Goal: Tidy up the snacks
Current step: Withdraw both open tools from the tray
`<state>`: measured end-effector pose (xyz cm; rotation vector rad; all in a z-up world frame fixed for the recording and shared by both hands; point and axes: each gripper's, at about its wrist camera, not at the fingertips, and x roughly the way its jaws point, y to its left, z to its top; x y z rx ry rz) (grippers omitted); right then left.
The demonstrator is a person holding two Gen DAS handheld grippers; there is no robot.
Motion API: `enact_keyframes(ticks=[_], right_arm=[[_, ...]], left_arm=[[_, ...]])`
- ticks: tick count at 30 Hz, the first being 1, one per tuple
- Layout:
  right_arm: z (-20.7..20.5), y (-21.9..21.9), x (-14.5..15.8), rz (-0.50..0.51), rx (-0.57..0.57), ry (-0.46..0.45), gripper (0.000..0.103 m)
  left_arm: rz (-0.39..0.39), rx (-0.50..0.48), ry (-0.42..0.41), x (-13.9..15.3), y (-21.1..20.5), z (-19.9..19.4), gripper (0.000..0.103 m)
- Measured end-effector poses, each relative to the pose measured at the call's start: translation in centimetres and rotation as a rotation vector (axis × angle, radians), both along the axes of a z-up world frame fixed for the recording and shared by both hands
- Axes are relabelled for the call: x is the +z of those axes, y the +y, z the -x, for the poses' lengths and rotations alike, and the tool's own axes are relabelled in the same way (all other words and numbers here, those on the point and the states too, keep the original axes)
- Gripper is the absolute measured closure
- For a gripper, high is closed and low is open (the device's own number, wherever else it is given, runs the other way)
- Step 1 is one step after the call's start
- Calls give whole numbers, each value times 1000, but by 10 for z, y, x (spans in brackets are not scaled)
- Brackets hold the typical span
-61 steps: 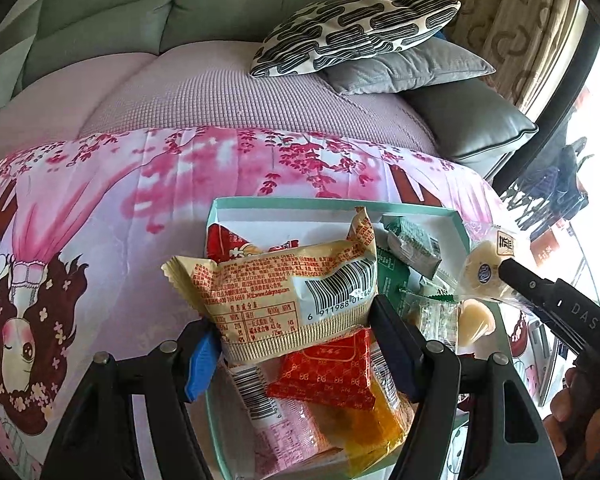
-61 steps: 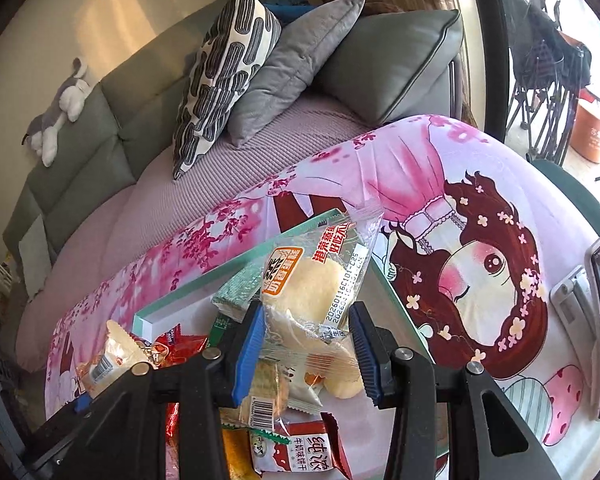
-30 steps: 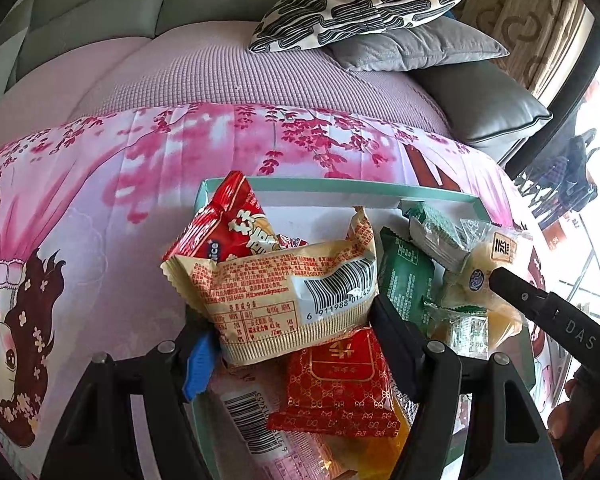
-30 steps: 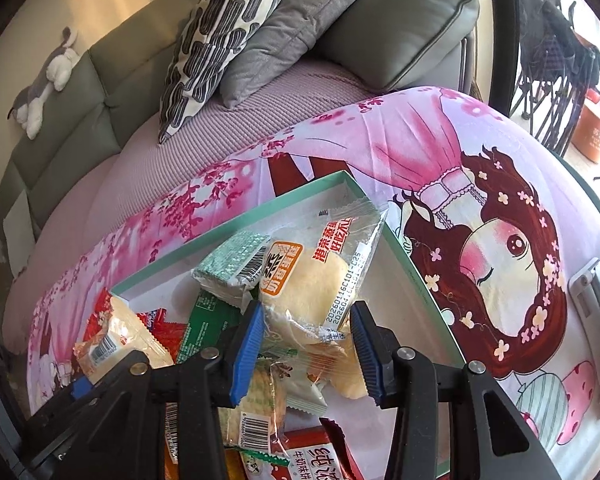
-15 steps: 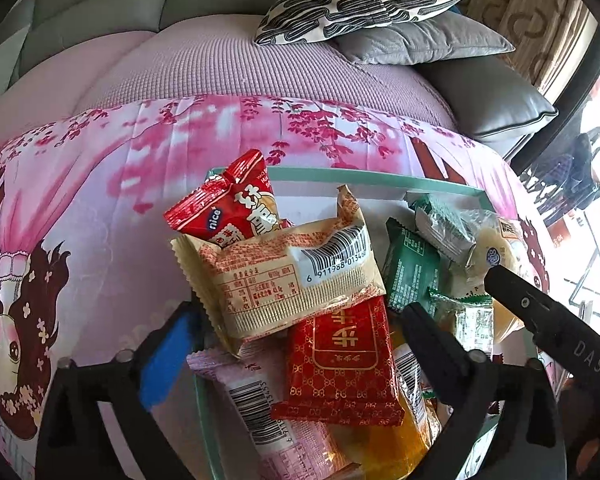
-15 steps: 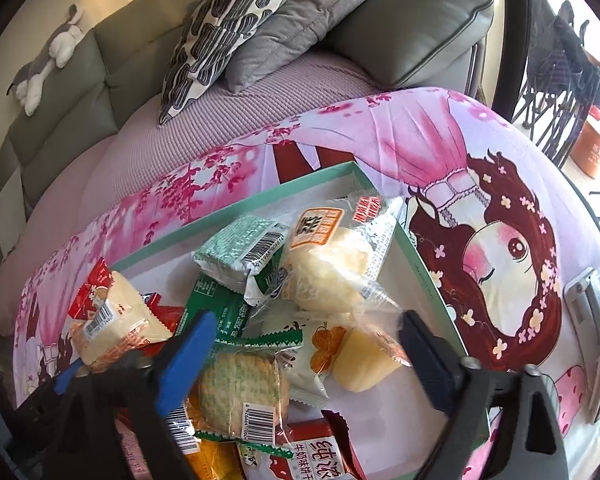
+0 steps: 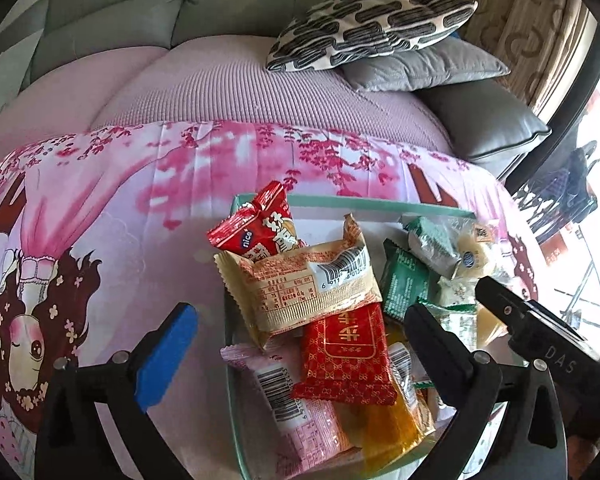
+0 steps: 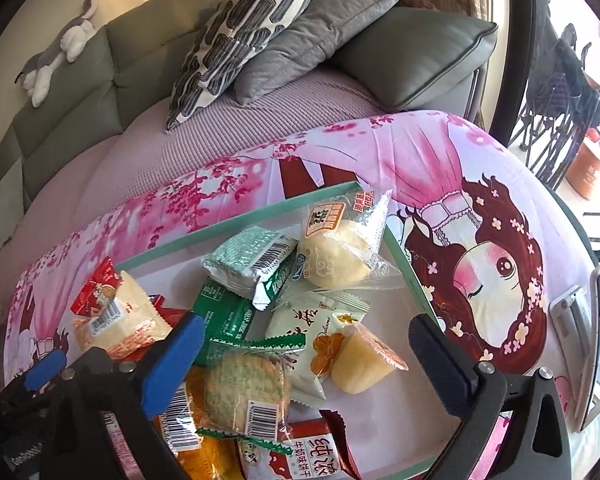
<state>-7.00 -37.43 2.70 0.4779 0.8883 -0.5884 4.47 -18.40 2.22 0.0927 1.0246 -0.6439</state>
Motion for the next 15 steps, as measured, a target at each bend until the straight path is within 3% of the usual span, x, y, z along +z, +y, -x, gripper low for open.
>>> enact_keyframes(ticks=[5, 11, 15], right_arm=[[3, 5, 5, 5, 3, -5, 0], [5, 15, 12, 20, 19, -4, 0], [3, 26, 13, 14, 40, -5, 0]], left_arm=[[-25, 41, 2, 6, 13, -2, 0], [-56, 160, -14, 11, 43, -16, 0], [-123, 232, -40, 7, 60, -28, 0]])
